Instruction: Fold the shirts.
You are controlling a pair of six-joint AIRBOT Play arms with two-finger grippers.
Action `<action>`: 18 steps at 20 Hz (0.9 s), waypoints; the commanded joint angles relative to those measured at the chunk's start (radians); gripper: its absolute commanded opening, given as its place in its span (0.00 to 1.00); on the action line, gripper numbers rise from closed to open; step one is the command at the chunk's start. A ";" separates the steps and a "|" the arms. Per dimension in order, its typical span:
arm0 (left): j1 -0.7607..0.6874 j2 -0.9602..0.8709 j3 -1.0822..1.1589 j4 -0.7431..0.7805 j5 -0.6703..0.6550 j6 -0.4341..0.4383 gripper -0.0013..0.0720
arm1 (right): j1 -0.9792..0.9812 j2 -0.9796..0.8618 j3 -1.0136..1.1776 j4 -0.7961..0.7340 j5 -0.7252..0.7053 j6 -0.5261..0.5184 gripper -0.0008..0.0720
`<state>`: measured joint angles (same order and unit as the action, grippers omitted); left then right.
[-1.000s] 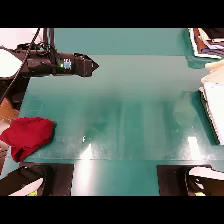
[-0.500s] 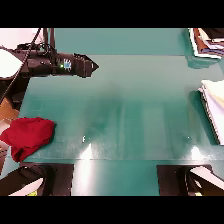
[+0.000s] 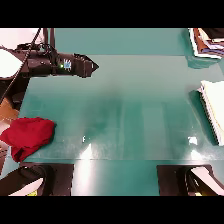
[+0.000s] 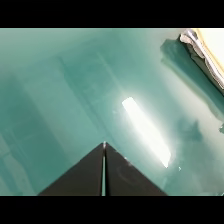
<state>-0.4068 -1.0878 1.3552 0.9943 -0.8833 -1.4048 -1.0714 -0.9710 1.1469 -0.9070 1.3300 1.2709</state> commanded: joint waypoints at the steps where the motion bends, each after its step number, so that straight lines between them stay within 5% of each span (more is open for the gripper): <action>1: -0.001 0.001 0.000 -0.001 0.002 -0.001 0.05 | 0.212 0.010 -0.006 0.227 -0.020 0.001 0.74; 4: -0.001 0.001 0.000 -0.005 0.013 -0.001 0.05 | 0.505 0.010 -0.006 0.224 -0.051 0.001 0.69; 6: -0.001 0.001 0.000 -0.006 0.012 -0.001 0.05 | 0.669 0.010 -0.006 0.224 -0.091 0.000 0.51; 9: -0.001 0.001 0.000 -0.007 0.012 -0.002 0.05 | 0.838 0.010 -0.006 0.224 -0.143 0.000 0.03; 18: -0.001 0.001 0.000 -0.007 0.012 -0.001 0.05 | 0.940 0.010 -0.006 0.225 -0.138 0.000 0.03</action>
<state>-0.4068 -1.0874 1.3556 0.9871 -0.8711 -1.4059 -0.1513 -0.9623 1.1412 -0.6838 1.1885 1.2713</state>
